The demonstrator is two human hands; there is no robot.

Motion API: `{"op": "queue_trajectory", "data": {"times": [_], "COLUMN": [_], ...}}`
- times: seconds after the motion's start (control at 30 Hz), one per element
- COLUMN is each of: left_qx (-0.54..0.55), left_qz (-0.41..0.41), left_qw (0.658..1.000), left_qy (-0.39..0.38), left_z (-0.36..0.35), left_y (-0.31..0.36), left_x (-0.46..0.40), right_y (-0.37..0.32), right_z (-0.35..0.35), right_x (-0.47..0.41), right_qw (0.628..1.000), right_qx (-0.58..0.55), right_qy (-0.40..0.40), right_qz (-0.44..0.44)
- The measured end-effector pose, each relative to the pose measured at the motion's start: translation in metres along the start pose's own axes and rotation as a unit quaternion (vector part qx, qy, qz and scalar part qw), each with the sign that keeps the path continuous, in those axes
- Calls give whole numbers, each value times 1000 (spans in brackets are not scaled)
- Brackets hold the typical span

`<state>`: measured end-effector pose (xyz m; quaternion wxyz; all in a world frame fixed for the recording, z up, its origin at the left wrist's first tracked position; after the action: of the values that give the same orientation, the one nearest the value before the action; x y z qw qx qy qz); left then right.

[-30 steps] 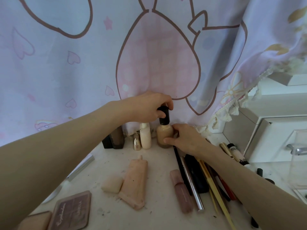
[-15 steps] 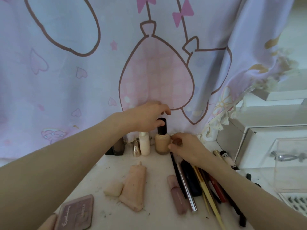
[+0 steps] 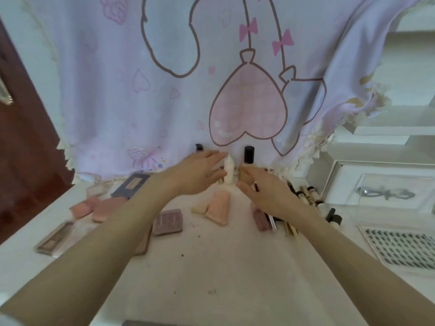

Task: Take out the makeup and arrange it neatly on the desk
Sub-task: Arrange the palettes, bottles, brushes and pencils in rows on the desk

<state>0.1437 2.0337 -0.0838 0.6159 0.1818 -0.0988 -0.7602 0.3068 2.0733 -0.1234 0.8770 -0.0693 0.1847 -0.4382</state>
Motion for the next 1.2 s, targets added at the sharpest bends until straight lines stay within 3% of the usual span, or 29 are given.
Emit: {"op": "queue_trajectory", "data": {"times": [0.33, 0.57, 0.83, 0.97, 1.2], "left_qx": [74, 43, 69, 52, 36], "left_qz": [127, 148, 211, 248, 259], "left_qw": [986, 979, 966, 958, 965], "left_qy": [81, 136, 136, 137, 13], "left_z": [-24, 0, 29, 29, 15], "left_y": [-73, -124, -208, -237, -243], "left_x": [168, 210, 172, 124, 59], "right_y": [-101, -162, -197, -192, -175], "right_z": [-78, -108, -144, -158, -176], "right_x": [45, 9, -95, -141, -178], "right_qw": [992, 988, 988, 995, 993], "right_qx": [-15, -8, 5, -26, -42], "right_qy": [-94, -70, -77, -62, -93], "right_qz": [77, 134, 131, 76, 54]}}
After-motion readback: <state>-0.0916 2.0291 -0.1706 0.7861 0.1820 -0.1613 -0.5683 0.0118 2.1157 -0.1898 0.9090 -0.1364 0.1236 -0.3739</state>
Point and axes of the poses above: each hand's wrist, its own x-axis away from the middle knuckle, its own z-axis out of the back of the hand, y = z × x, the point moved 3 cm from there along -x, towards the middle knuckle, and after that the axes turned 12 degrees about x, right-handed, at the moved point
